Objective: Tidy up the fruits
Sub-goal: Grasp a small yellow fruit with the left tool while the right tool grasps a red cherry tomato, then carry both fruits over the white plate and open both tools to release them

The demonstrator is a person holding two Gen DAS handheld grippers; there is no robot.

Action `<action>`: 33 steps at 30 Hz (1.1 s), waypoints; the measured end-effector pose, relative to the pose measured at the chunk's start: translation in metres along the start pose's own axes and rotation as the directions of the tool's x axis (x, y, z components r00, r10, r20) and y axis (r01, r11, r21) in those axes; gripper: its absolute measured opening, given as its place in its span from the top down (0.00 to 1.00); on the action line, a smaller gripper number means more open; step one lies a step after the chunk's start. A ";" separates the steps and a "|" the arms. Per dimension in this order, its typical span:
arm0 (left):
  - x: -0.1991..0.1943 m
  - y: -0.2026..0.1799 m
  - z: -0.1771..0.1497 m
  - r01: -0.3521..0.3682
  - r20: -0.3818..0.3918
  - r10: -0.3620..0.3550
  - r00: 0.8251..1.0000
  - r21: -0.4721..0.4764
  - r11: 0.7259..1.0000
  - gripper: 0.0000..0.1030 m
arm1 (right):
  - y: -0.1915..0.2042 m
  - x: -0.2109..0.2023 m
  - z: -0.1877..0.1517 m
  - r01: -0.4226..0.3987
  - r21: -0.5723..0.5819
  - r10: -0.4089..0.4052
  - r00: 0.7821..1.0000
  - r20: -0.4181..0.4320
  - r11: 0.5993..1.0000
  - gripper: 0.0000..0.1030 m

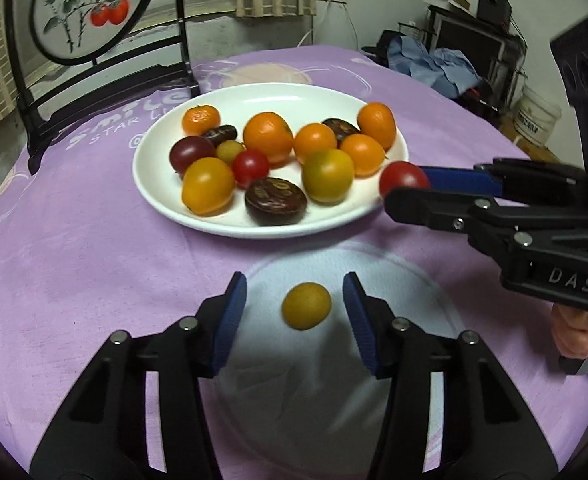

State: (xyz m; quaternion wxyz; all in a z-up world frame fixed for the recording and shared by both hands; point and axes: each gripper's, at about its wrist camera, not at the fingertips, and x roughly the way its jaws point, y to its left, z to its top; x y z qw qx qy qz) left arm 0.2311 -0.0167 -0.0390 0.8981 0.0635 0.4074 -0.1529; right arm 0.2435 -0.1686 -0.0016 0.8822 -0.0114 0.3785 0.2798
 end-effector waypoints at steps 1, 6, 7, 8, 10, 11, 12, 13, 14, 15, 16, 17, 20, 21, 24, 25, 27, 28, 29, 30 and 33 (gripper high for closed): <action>0.001 -0.001 0.000 -0.002 -0.002 0.002 1.000 0.005 1.000 0.53 | 0.000 0.000 0.000 0.001 -0.001 -0.001 1.000 -0.003 1.000 0.72; 0.010 -0.005 -0.002 -0.001 -0.036 0.002 0.999 0.026 1.000 0.63 | -0.002 0.003 0.001 0.003 0.005 -0.003 1.000 -0.011 1.000 0.72; 0.012 -0.006 -0.003 -0.001 -0.044 0.002 0.999 0.032 0.999 0.64 | -0.002 0.003 0.000 0.006 0.003 -0.006 1.000 -0.013 1.000 0.72; 0.014 -0.007 -0.003 -0.003 -0.051 0.005 0.999 0.039 0.999 0.66 | -0.001 0.003 0.000 0.009 0.002 -0.009 1.000 -0.014 1.000 0.72; 0.018 -0.010 -0.005 -0.012 -0.068 0.016 0.998 0.058 0.998 0.68 | -0.001 0.002 0.000 0.011 0.001 -0.011 1.000 -0.012 1.000 0.72; 0.017 -0.011 -0.006 -0.016 -0.062 0.020 0.998 0.062 0.998 0.68 | -0.001 0.002 0.000 0.009 0.002 -0.009 1.000 -0.010 1.000 0.72; 0.017 -0.012 -0.006 -0.019 -0.061 0.023 0.998 0.067 0.998 0.69 | -0.001 0.002 0.000 0.010 0.003 -0.010 1.000 -0.008 1.000 0.72; 0.017 -0.012 -0.006 -0.018 -0.061 0.023 0.998 0.066 0.998 0.69 | -0.001 0.002 0.000 0.010 0.003 -0.010 1.000 -0.007 1.000 0.72; 0.017 -0.012 -0.007 -0.017 -0.062 0.020 0.998 0.060 0.998 0.70 | -0.001 0.002 0.000 0.010 0.004 -0.010 1.000 -0.008 1.000 0.72; 0.017 -0.011 -0.006 -0.018 -0.063 0.021 0.998 0.057 0.998 0.72 | -0.001 0.002 0.000 0.010 0.005 -0.010 1.000 -0.007 1.000 0.72; 0.017 -0.010 -0.006 -0.018 -0.064 0.021 0.998 0.053 0.998 0.72 | -0.001 0.001 0.000 0.010 0.006 -0.010 1.000 -0.007 1.000 0.72; 0.017 -0.009 -0.006 -0.014 -0.065 0.017 0.998 0.047 0.999 0.72 | -0.001 0.001 0.000 0.009 0.005 -0.009 1.000 -0.006 1.000 0.72; 0.015 -0.009 -0.005 -0.028 -0.054 0.030 0.998 0.047 0.999 0.72 | -0.001 0.000 0.000 0.001 0.007 -0.001 1.000 0.000 1.000 0.72; 0.012 -0.010 -0.004 -0.031 -0.043 0.033 0.999 0.049 0.998 0.72 | -0.001 0.000 0.000 -0.008 0.009 0.008 1.000 -0.001 1.000 0.72; 0.003 -0.011 -0.003 -0.031 -0.012 0.032 0.999 0.047 0.998 0.72 | -0.002 0.000 0.000 -0.038 0.020 0.038 0.999 -0.007 0.999 0.72; 0.001 -0.011 -0.003 -0.033 -0.005 0.034 0.999 0.046 0.998 0.72 | -0.001 0.000 0.000 -0.039 0.020 0.039 0.999 -0.003 0.999 0.72; -0.003 -0.011 -0.001 -0.042 0.012 0.042 0.999 0.042 0.998 0.72 | -0.001 -0.002 0.001 -0.040 0.020 0.040 0.999 0.016 0.999 0.72; -0.005 -0.010 -0.001 -0.046 0.020 0.045 0.999 0.037 0.998 0.72 | -0.001 -0.002 0.001 -0.042 0.023 0.041 0.999 0.026 0.999 0.72; -0.007 -0.009 0.001 -0.047 0.028 0.046 0.999 0.029 0.998 0.72 | -0.002 -0.003 0.002 -0.047 0.033 0.046 0.998 0.046 0.998 0.72; -0.010 -0.007 0.003 -0.048 0.045 0.048 0.998 0.013 0.999 0.73 | -0.002 -0.004 0.002 -0.052 0.044 0.049 0.997 0.067 0.998 0.72; -0.020 0.009 0.012 -0.037 0.112 0.046 0.993 -0.082 0.996 0.73 | -0.001 -0.001 0.007 -0.016 0.037 0.011 0.990 0.139 0.999 0.72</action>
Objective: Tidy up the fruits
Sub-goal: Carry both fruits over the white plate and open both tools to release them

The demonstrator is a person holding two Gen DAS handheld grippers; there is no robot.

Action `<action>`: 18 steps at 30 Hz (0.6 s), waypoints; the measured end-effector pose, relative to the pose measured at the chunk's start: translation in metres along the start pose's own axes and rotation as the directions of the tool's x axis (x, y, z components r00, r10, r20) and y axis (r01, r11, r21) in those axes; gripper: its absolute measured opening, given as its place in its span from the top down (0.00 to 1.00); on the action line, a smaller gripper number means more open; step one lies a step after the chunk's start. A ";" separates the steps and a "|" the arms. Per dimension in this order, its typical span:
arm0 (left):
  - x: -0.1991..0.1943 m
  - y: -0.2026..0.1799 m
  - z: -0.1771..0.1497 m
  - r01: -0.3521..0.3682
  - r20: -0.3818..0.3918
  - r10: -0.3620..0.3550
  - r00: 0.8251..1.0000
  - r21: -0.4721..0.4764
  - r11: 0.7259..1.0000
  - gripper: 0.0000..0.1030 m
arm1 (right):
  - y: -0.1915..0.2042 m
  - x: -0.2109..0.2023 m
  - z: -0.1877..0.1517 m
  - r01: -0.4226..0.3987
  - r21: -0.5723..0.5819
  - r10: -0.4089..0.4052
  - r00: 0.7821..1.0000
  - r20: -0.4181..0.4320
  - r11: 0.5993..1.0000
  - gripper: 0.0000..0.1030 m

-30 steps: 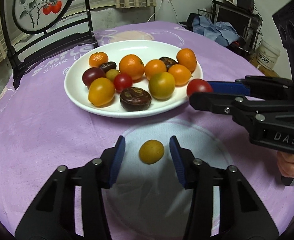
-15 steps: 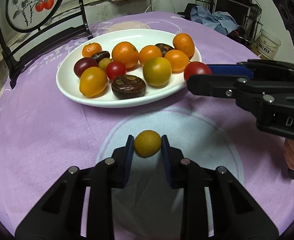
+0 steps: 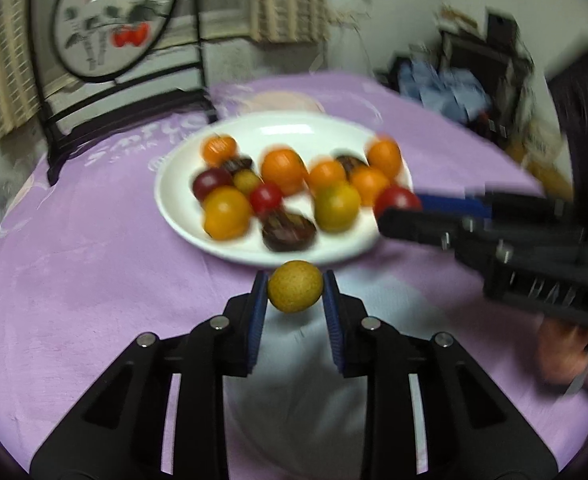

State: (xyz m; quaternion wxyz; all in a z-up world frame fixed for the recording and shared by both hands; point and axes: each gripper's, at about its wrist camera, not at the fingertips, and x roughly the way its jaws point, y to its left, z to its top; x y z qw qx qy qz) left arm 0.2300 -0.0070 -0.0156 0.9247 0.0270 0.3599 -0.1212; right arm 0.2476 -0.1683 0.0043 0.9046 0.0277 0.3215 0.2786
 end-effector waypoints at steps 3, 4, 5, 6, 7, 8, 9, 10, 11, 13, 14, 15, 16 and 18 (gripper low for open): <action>-0.003 0.012 0.016 -0.042 0.065 0.047 0.997 -0.071 0.997 0.73 | 0.003 0.009 0.010 0.038 -0.032 -0.036 0.998 0.051 0.999 0.72; -0.002 0.015 0.022 -0.054 0.077 0.061 0.995 -0.085 0.995 0.73 | 0.001 0.014 0.014 0.039 -0.024 -0.038 0.998 0.052 0.999 0.72; 0.002 0.019 0.029 -0.062 0.082 0.070 0.994 -0.099 0.993 0.73 | -0.002 0.020 0.018 0.035 -0.006 -0.034 0.998 0.048 0.999 0.72; 0.008 0.023 0.037 -0.072 0.086 0.082 0.993 -0.116 0.991 0.73 | -0.005 0.026 0.021 0.035 0.010 -0.035 0.998 0.042 0.999 0.72; 0.013 0.027 0.044 -0.084 0.091 0.097 0.991 -0.132 0.988 0.73 | -0.008 0.031 0.024 0.039 0.019 -0.040 0.998 0.038 0.999 0.72; 0.017 0.028 0.047 -0.092 0.091 0.105 0.990 -0.140 0.986 0.73 | -0.011 0.035 0.027 0.042 0.028 -0.043 0.998 0.036 0.999 0.72; 0.024 0.031 0.053 -0.102 0.087 0.116 0.989 -0.153 0.983 0.73 | -0.014 0.039 0.030 0.047 0.035 -0.048 0.998 0.035 0.998 0.72; 0.029 0.034 0.057 -0.107 0.084 0.122 0.989 -0.164 0.981 0.73 | -0.017 0.042 0.032 0.052 0.039 -0.053 0.998 0.035 0.998 0.72; 0.036 0.038 0.061 -0.112 0.079 0.127 0.989 -0.174 0.978 0.73 | -0.020 0.044 0.034 0.057 0.046 -0.059 0.998 0.036 0.997 0.72; 0.044 0.042 0.066 -0.117 0.071 0.131 0.989 -0.181 0.977 0.73 | -0.026 0.050 0.039 0.059 0.061 -0.061 0.998 0.033 0.996 0.72; 0.049 0.044 0.069 -0.119 0.070 0.134 0.989 -0.185 0.975 0.73 | -0.030 0.053 0.040 0.057 0.074 -0.059 0.998 0.028 0.996 0.72; 0.050 0.045 0.070 -0.121 0.069 0.137 0.988 -0.188 0.975 0.73 | -0.032 0.055 0.040 0.058 0.083 -0.060 0.998 0.020 0.995 0.71; 0.053 0.047 0.071 -0.124 0.067 0.139 0.988 -0.191 0.974 0.73 | -0.034 0.057 0.040 0.060 0.094 -0.061 0.998 0.008 0.994 0.66; 0.055 0.048 0.071 -0.151 0.059 0.165 0.985 -0.198 0.968 0.37 | -0.036 0.051 0.039 0.052 0.117 -0.054 0.998 0.013 0.992 0.49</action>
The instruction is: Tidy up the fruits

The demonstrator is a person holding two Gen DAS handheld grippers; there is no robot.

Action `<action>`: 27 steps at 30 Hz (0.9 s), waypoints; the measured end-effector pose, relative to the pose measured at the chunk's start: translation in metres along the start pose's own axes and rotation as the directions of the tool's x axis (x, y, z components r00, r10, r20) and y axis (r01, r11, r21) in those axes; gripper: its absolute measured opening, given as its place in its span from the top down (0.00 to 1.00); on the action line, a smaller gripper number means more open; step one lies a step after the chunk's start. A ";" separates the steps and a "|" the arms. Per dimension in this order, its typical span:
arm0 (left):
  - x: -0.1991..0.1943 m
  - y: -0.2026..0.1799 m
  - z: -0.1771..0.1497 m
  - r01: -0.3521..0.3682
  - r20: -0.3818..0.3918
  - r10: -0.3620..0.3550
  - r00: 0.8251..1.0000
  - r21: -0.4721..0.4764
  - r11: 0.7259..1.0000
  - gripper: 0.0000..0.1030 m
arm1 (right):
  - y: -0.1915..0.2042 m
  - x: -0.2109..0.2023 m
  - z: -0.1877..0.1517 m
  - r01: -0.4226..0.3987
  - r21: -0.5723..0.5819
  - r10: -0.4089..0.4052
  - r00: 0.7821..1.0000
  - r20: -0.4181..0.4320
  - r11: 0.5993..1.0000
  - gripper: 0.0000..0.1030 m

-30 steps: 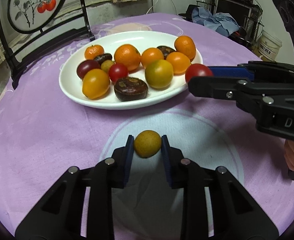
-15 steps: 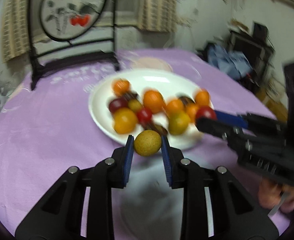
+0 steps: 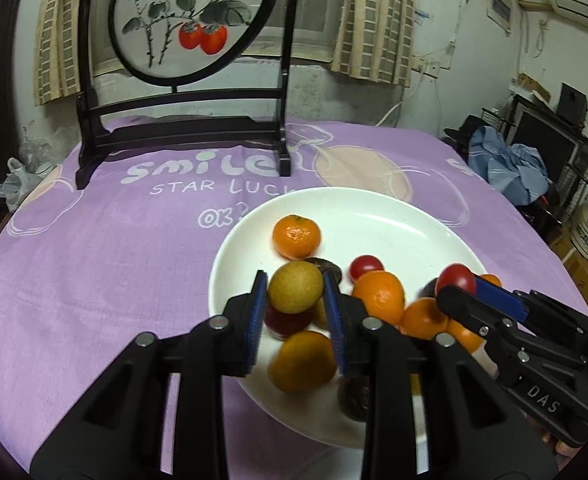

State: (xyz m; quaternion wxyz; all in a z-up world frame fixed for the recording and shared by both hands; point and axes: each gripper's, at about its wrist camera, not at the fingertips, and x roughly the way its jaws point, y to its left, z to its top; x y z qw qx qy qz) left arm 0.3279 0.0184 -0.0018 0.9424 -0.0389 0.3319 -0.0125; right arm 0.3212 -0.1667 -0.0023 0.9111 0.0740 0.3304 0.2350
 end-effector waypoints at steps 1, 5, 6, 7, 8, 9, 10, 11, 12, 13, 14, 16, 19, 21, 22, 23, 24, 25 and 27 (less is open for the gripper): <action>-0.003 0.000 -0.001 -0.038 0.009 0.038 0.999 -0.001 0.999 0.20 | 0.000 -0.006 0.000 -0.011 0.004 0.011 1.000 0.017 1.000 0.43; -0.026 0.001 -0.005 -0.106 0.076 0.105 0.992 0.007 0.994 0.04 | 0.006 -0.024 -0.002 -0.015 -0.023 0.016 0.999 0.029 1.000 0.37; -0.030 0.001 -0.006 -0.096 0.066 0.096 0.993 0.004 0.995 0.04 | 0.007 -0.026 -0.003 -0.016 -0.026 0.016 1.000 0.017 1.000 0.37; -0.032 0.002 -0.008 -0.093 0.062 0.093 0.994 -0.004 0.996 0.04 | 0.008 -0.029 -0.005 -0.014 -0.028 0.014 1.000 0.003 1.000 0.37; -0.035 0.003 -0.010 -0.091 0.059 0.091 0.994 -0.009 0.996 0.04 | 0.008 -0.032 -0.007 -0.013 -0.026 0.012 1.000 -0.014 1.000 0.37; -0.039 0.005 -0.013 -0.090 0.054 0.091 0.994 -0.006 0.996 0.03 | 0.008 -0.035 -0.011 -0.016 -0.024 0.016 1.000 -0.025 1.000 0.37; -0.041 0.006 -0.015 -0.095 0.051 0.095 0.994 -0.001 0.995 0.03 | 0.008 -0.038 -0.014 -0.022 -0.023 0.021 0.999 -0.036 0.999 0.37; -0.045 0.007 -0.018 -0.102 0.051 0.101 0.994 0.004 0.995 0.03 | 0.009 -0.043 -0.020 -0.026 -0.028 0.025 0.999 -0.048 0.999 0.36; -0.051 0.009 -0.023 -0.103 0.051 0.103 0.993 0.008 0.995 0.02 | 0.010 -0.047 -0.024 -0.026 -0.034 0.024 0.998 -0.057 0.999 0.35; -0.055 0.010 -0.028 -0.099 0.050 0.098 0.994 0.009 0.995 0.02 | 0.011 -0.052 -0.029 -0.023 -0.045 0.020 0.998 -0.066 0.999 0.33; -0.060 0.012 -0.032 -0.092 0.046 0.092 0.995 0.008 0.996 0.02 | 0.013 -0.058 -0.034 -0.017 -0.061 0.012 0.997 -0.079 0.998 0.31; -0.071 0.014 -0.043 -0.080 0.035 0.079 0.996 0.009 0.997 0.02 | 0.016 -0.067 -0.043 -0.006 -0.082 -0.002 0.995 -0.100 0.997 0.17; -0.087 0.015 -0.061 -0.068 0.025 0.067 0.997 0.037 0.997 0.02 | 0.023 -0.090 -0.055 -0.023 -0.118 0.013 0.996 -0.085 0.993 0.07; -0.097 0.016 -0.070 -0.057 0.019 0.057 0.998 0.054 0.997 0.02 | 0.027 -0.100 -0.061 -0.037 -0.146 0.024 0.996 -0.089 0.989 0.06; -0.102 0.017 -0.072 -0.056 0.022 0.055 0.998 0.056 0.997 0.02 | 0.030 -0.104 -0.066 -0.045 -0.165 0.029 0.995 -0.100 0.985 0.04; -0.106 0.018 -0.074 -0.060 0.028 0.059 0.998 0.054 0.997 0.02 | 0.033 -0.107 -0.072 -0.048 -0.189 0.026 0.992 -0.120 0.981 0.01; -0.112 0.021 -0.078 -0.064 0.039 0.062 0.997 0.040 0.997 0.02 | 0.036 -0.108 -0.076 -0.044 -0.211 0.016 0.991 -0.134 0.976 0.01; -0.115 0.022 -0.079 -0.061 0.042 0.060 0.997 0.030 0.998 0.02 | 0.039 -0.108 -0.080 -0.035 -0.235 0.000 0.990 -0.144 0.971 0.01; -0.117 0.025 -0.083 -0.054 0.031 0.054 0.998 0.007 0.998 0.02 | 0.046 -0.108 -0.090 0.027 -0.309 -0.073 0.988 -0.139 0.951 0.01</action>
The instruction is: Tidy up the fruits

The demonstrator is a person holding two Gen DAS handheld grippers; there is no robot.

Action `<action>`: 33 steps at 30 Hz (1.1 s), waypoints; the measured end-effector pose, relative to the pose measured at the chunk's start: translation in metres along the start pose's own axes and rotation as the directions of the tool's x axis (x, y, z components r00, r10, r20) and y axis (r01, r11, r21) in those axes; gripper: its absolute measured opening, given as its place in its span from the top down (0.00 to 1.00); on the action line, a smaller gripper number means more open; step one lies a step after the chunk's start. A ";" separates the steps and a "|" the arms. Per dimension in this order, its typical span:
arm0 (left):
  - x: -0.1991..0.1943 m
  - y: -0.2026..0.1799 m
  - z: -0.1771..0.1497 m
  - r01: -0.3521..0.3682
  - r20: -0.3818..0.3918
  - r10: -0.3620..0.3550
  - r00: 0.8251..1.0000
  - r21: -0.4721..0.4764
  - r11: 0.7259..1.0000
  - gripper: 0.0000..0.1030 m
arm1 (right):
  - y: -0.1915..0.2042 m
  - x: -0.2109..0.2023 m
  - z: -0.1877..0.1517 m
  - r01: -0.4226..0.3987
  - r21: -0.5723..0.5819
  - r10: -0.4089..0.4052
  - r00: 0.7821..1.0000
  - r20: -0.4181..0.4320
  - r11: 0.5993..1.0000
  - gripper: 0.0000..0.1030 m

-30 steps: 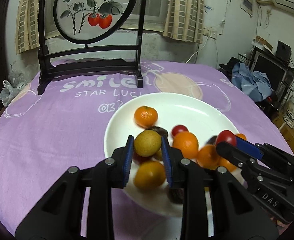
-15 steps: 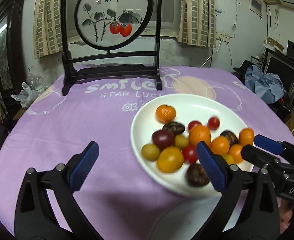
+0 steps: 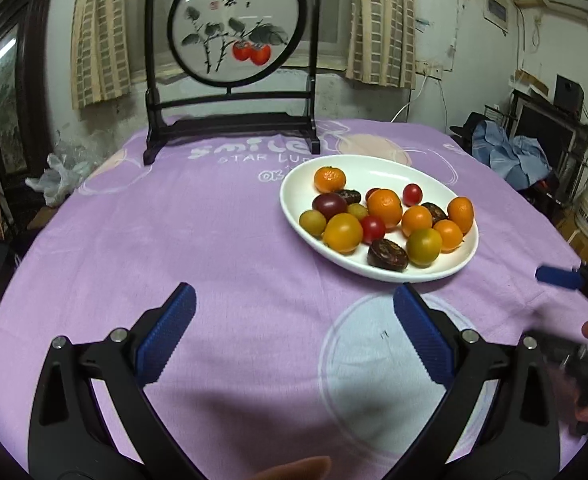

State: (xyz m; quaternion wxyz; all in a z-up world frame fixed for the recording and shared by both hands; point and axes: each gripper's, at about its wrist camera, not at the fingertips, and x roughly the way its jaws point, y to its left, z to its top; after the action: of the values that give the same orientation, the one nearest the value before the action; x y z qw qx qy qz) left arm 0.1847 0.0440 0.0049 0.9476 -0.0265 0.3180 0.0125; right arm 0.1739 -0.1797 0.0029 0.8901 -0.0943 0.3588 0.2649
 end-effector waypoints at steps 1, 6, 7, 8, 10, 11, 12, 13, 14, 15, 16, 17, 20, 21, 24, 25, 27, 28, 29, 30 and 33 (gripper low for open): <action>0.000 0.000 -0.002 0.000 -0.009 0.000 1.000 -0.004 1.000 0.02 | 0.004 0.000 -0.003 0.035 -0.028 -0.035 0.999 0.001 0.999 0.01; 0.000 0.002 -0.008 -0.010 -0.036 0.010 0.999 0.004 1.000 0.02 | 0.010 -0.006 -0.008 0.106 -0.087 -0.103 0.994 0.036 0.991 0.01; -0.001 0.002 -0.010 -0.009 -0.038 0.009 0.999 0.005 1.000 0.02 | 0.007 -0.008 -0.008 0.106 -0.078 -0.103 0.994 0.039 0.991 0.01; -0.001 0.002 -0.010 -0.008 -0.038 0.008 0.999 0.009 1.000 0.02 | 0.005 -0.008 -0.007 0.104 -0.068 -0.102 0.994 0.040 0.992 0.01; -0.002 0.001 -0.011 -0.011 -0.036 0.012 0.999 0.019 1.000 0.02 | -0.001 -0.009 -0.005 0.101 -0.042 -0.099 0.994 0.039 0.994 0.01; -0.002 0.001 -0.011 -0.014 -0.036 0.015 0.999 0.023 1.000 0.02 | -0.004 -0.008 -0.005 0.100 -0.026 -0.099 0.994 0.036 0.995 0.01; -0.002 0.000 -0.011 -0.015 -0.036 0.016 0.999 0.028 0.999 0.02 | -0.005 -0.008 -0.005 0.099 -0.016 -0.099 0.995 0.034 0.995 0.01; -0.003 -0.001 -0.011 -0.014 -0.035 0.016 0.999 0.032 0.999 0.02 | -0.007 -0.008 -0.004 0.096 -0.006 -0.096 0.995 0.032 0.995 0.01; -0.003 -0.002 -0.011 -0.015 -0.033 0.016 0.999 0.037 0.999 0.02 | -0.009 -0.009 -0.004 0.088 0.007 -0.089 0.996 0.031 0.996 0.01; -0.003 -0.003 -0.011 -0.018 -0.031 0.020 0.999 0.044 0.999 0.02 | -0.010 -0.010 -0.004 0.082 0.015 -0.083 0.996 0.032 0.996 0.01; -0.003 -0.004 -0.011 -0.021 -0.030 0.023 0.999 0.052 0.998 0.02 | -0.011 -0.010 -0.003 0.080 0.018 -0.081 0.996 0.032 0.997 0.01; -0.003 -0.004 -0.011 -0.022 -0.030 0.024 0.999 0.056 0.998 0.02 | -0.011 -0.010 -0.002 0.080 0.019 -0.081 0.996 0.035 0.997 0.01; -0.003 -0.006 -0.012 -0.025 -0.030 0.027 0.999 0.068 0.997 0.02 | -0.010 -0.011 -0.003 0.081 0.016 -0.081 0.996 0.036 0.997 0.01; -0.003 -0.007 -0.012 -0.027 -0.031 0.029 0.999 0.072 0.997 0.02 | -0.010 -0.010 -0.003 0.082 0.014 -0.082 0.996 0.036 0.997 0.01; -0.001 -0.008 -0.012 -0.027 -0.035 0.029 0.999 0.078 0.997 0.02 | -0.010 -0.010 -0.003 0.085 0.012 -0.085 0.996 0.035 0.996 0.01; -0.001 -0.008 -0.012 -0.028 -0.036 0.031 0.999 0.081 0.996 0.02 | -0.009 -0.010 -0.003 0.084 0.012 -0.084 0.996 0.035 0.996 0.01; -0.001 -0.008 -0.012 -0.031 -0.036 0.034 0.999 0.086 0.996 0.02 | -0.009 -0.010 -0.003 0.085 0.012 -0.086 0.996 0.035 0.996 0.01; -0.001 -0.008 -0.012 -0.031 -0.036 0.034 0.999 0.087 0.996 0.02 | -0.009 -0.010 -0.003 0.086 0.012 -0.086 0.996 0.037 0.996 0.01; -0.001 -0.008 -0.012 -0.030 -0.037 0.033 0.999 0.088 0.996 0.02 | -0.010 -0.010 -0.003 0.085 0.014 -0.086 0.996 0.037 0.996 0.01; -0.001 -0.008 -0.012 -0.030 -0.037 0.034 0.999 0.088 0.996 0.02 | -0.010 -0.010 -0.003 0.084 0.016 -0.084 0.996 0.036 0.996 0.01; -0.001 -0.008 -0.012 -0.032 -0.037 0.035 0.999 0.086 0.996 0.02 | -0.010 -0.010 -0.003 0.085 0.015 -0.085 0.996 0.037 0.996 0.01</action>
State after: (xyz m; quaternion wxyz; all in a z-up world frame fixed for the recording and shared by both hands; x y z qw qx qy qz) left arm 0.1773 0.0349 -0.0040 0.9412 0.0191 0.3369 0.0141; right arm 0.1715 -0.1931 0.0073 0.9077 -0.0984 0.3396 0.2261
